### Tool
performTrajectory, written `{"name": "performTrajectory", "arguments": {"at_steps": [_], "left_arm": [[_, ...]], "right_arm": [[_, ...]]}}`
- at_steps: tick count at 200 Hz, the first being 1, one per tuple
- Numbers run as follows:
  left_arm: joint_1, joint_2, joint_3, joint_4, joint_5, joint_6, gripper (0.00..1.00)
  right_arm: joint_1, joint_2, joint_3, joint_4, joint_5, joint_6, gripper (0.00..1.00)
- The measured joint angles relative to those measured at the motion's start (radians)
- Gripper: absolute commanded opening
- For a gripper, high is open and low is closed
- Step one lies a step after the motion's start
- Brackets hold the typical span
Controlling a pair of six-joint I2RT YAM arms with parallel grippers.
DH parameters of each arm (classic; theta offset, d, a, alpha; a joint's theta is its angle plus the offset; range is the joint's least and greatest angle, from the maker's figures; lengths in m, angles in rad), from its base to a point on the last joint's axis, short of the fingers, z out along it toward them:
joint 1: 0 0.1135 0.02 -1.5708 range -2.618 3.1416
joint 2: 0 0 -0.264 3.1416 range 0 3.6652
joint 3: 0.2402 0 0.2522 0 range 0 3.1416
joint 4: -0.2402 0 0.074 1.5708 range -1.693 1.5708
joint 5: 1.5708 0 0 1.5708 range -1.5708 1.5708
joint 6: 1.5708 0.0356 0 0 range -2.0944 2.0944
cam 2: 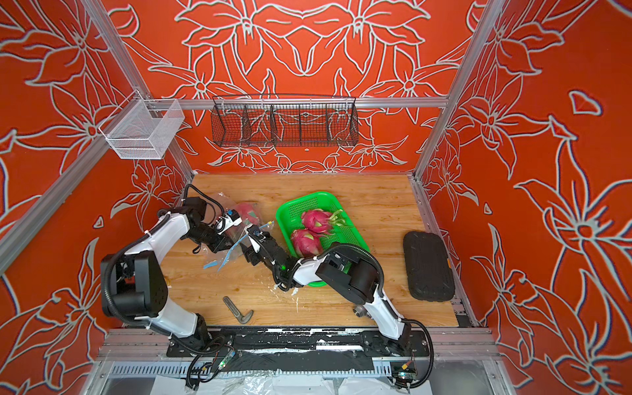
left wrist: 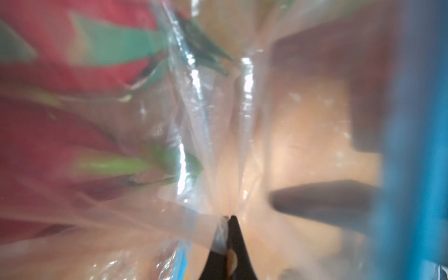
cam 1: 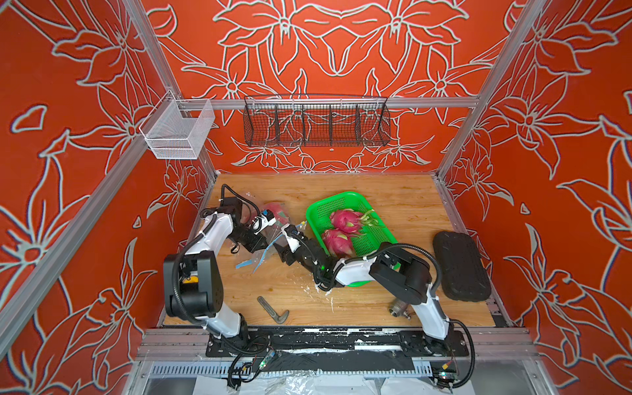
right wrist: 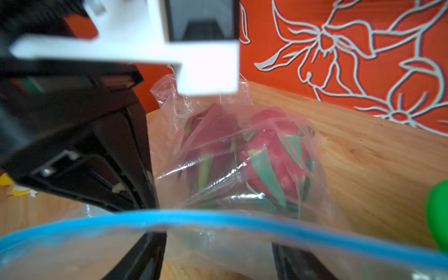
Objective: Open the zip-top bag and take out the dragon fruit
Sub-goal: Open the zipper food storage bag.
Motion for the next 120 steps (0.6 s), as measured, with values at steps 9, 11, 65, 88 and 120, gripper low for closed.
{"name": "performTrajectory", "arguments": {"at_steps": [9,11,65,88,120], "left_arm": [[0.000,-0.045,-0.014,-0.015,0.006,0.009,0.00],[0.000,-0.051,-0.015,-0.018,0.006,0.011,0.00],[0.068,-0.097,-0.026,-0.093,0.009,0.049,0.00],[0.095,-0.097,-0.026,-0.103,0.009,0.058,0.00],[0.096,-0.097,-0.025,-0.110,0.023,0.064,0.00]], "right_arm": [[0.016,0.010,0.000,0.010,0.005,0.008,0.71],[0.019,0.012,0.000,0.012,0.006,0.010,0.72],[0.078,0.040,-0.098,0.108,0.045,0.039,0.74],[0.072,0.058,-0.125,0.135,0.065,0.045,0.75],[0.066,0.095,-0.120,0.179,0.079,0.044,0.80]]}}
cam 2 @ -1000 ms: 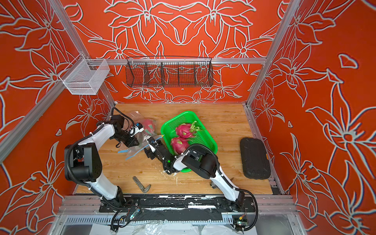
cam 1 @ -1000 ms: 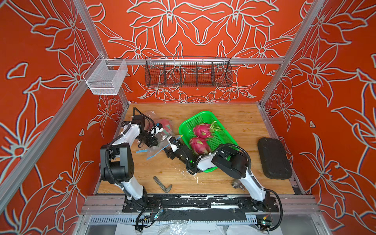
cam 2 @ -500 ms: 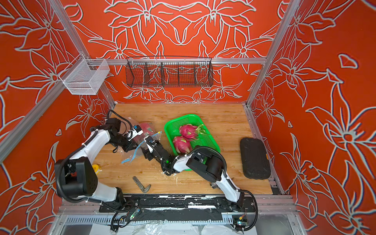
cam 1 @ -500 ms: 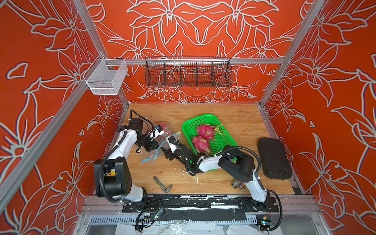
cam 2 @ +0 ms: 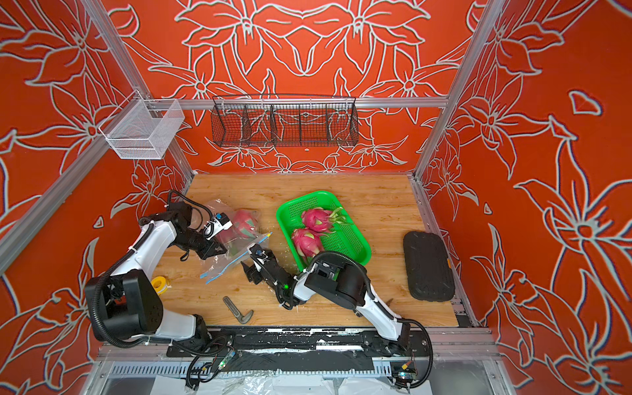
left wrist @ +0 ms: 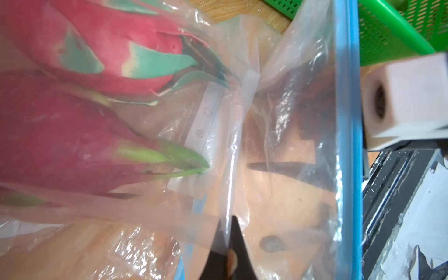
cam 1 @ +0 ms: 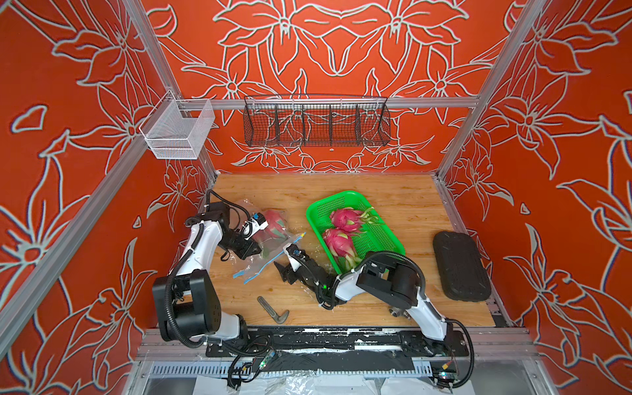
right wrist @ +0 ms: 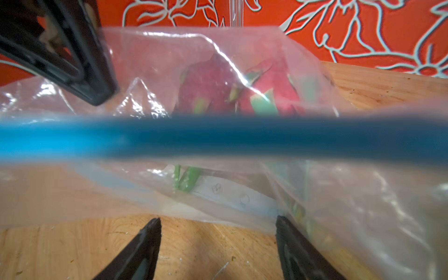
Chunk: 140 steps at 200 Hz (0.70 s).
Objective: Open the zip-top bag and take out the dragon fruit
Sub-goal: Open the zipper food storage bag.
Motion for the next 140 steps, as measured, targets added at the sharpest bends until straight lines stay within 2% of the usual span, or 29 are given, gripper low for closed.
{"name": "performTrajectory", "arguments": {"at_steps": [30,106,122,140], "left_arm": [[0.000,0.000,0.004,-0.014,0.016,0.002,0.00],[0.005,0.000,0.004,-0.039,0.025,0.007,0.00],[0.005,0.000,0.004,-0.043,0.026,0.006,0.00],[0.005,0.000,0.004,-0.045,0.026,0.006,0.00]], "right_arm": [[0.000,0.052,0.063,0.031,0.005,-0.045,0.83],[0.002,0.108,0.205,0.059,-0.091,-0.142,0.76],[0.006,0.121,0.205,0.085,-0.116,-0.161,0.68],[0.011,0.132,0.205,0.105,-0.141,-0.183,0.46]]}}
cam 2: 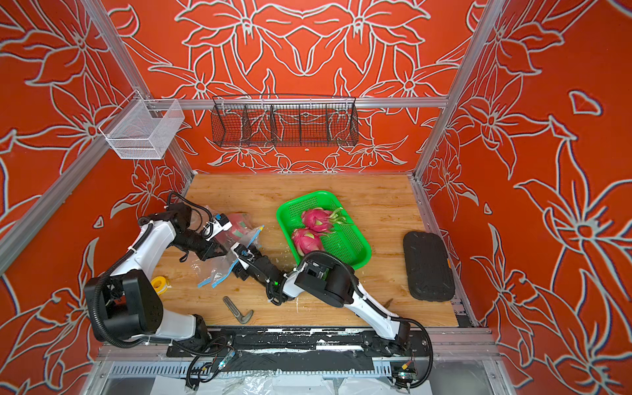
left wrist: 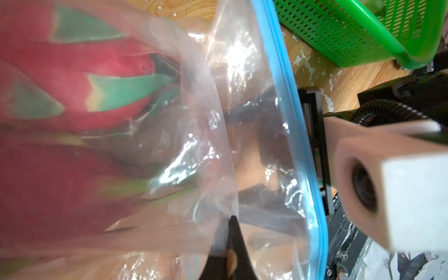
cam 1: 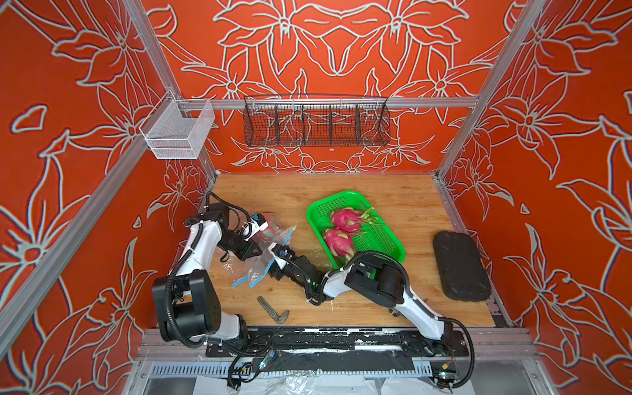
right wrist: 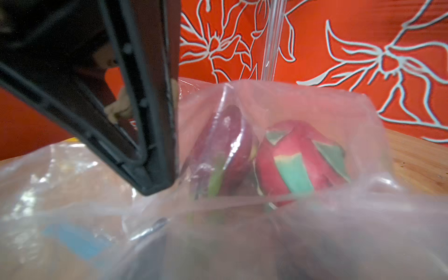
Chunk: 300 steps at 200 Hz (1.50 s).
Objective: Open the zip-top bag and take out the dragon fruit
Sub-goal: Open the zipper food storage bag.
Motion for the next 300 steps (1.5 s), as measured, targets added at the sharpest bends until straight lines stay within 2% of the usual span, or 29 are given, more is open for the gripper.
{"name": "performTrajectory", "arguments": {"at_steps": [36,137,211,261,300], "left_arm": [[0.000,0.000,0.004,-0.002,-0.002,-0.001,0.00],[0.075,-0.005,0.103,-0.032,-0.009,-0.008,0.00],[0.126,0.000,0.164,-0.030,-0.011,-0.064,0.00],[0.240,0.127,0.251,-0.040,0.021,-0.149,0.00],[0.254,0.176,0.241,-0.051,0.053,-0.187,0.00]], "right_arm": [[0.002,0.002,-0.001,0.013,-0.034,-0.011,0.00],[0.009,-0.049,-0.184,0.154,-0.014,-0.009,0.00],[0.013,-0.098,-0.269,0.219,0.008,0.003,0.00],[0.014,-0.125,-0.364,0.279,0.023,0.026,0.00],[0.014,-0.130,-0.386,0.290,0.024,0.030,0.00]]}}
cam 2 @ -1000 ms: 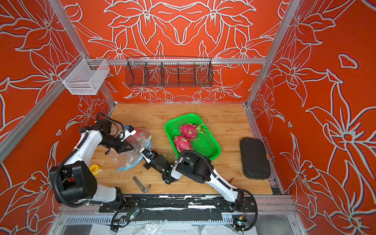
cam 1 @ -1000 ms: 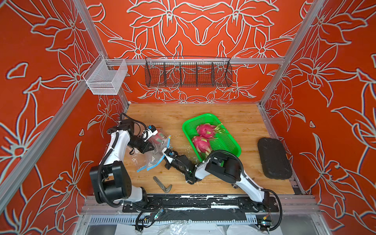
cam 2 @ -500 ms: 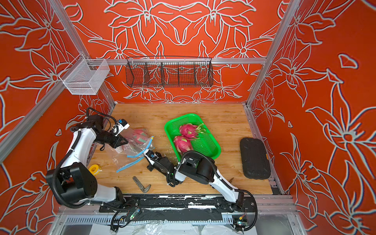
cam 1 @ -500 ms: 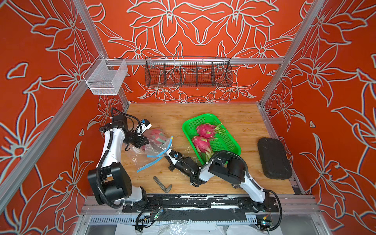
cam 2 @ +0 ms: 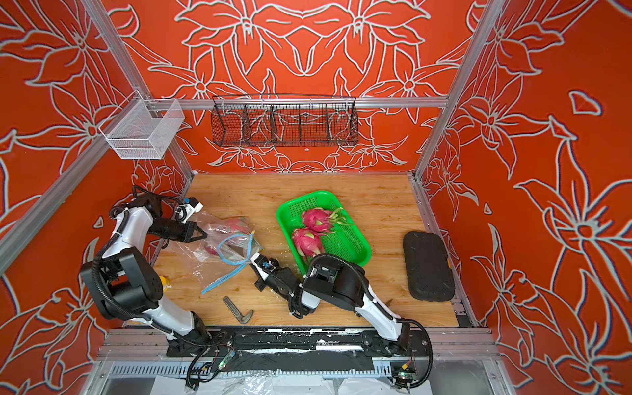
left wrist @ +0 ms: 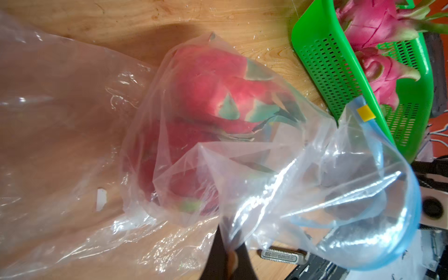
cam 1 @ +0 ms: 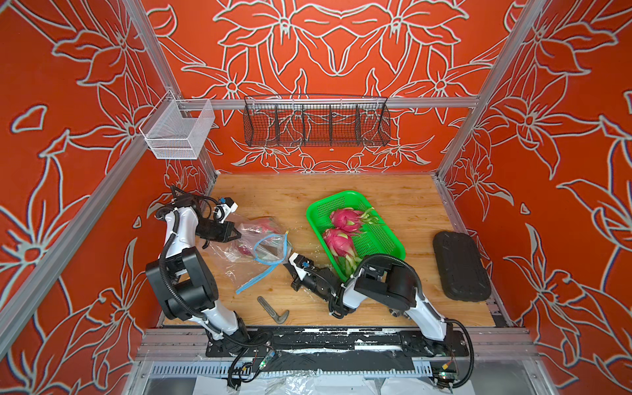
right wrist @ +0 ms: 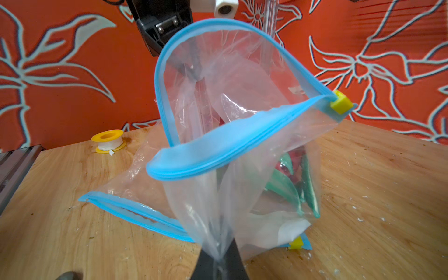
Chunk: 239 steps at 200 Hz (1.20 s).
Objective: Open the zip-top bag and take out the dragon fruit
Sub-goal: Open the zipper food storage bag.
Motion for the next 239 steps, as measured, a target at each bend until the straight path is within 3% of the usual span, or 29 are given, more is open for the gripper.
{"name": "performTrajectory", "arguments": {"at_steps": [6,14,19,46,86,125,184,232,239], "left_arm": [[0.000,-0.005,-0.005,0.000,0.008,0.000,0.00],[-0.001,-0.013,-0.012,0.001,0.018,0.000,0.00],[0.000,-0.020,-0.015,0.008,0.016,0.000,0.00],[0.019,-0.058,0.002,0.072,0.026,0.002,0.00],[-0.034,-0.142,-0.043,0.086,0.041,0.035,0.00],[-0.094,-0.193,-0.118,0.075,0.045,0.063,0.00],[-0.109,-0.213,-0.140,0.074,0.045,0.082,0.00],[-0.114,-0.221,-0.143,0.070,0.045,0.090,0.00],[-0.114,-0.222,-0.144,0.069,0.045,0.092,0.06]], "right_arm": [[0.000,0.000,-0.004,0.000,0.000,0.000,0.01],[0.000,-0.002,-0.009,0.000,0.000,0.003,0.29],[0.000,-0.006,-0.014,-0.004,0.002,0.001,0.40],[0.021,-0.038,-0.120,-0.053,0.043,-0.006,0.49],[0.131,-0.290,-0.252,-0.183,0.121,-0.027,0.36],[0.180,-0.510,-0.032,-0.516,0.124,-0.004,0.25],[0.163,-0.465,0.103,-0.810,0.139,0.037,0.09],[0.153,-0.349,0.174,-0.905,0.137,0.058,0.08],[0.149,-0.329,0.198,-0.909,0.129,0.061,0.10]]}}
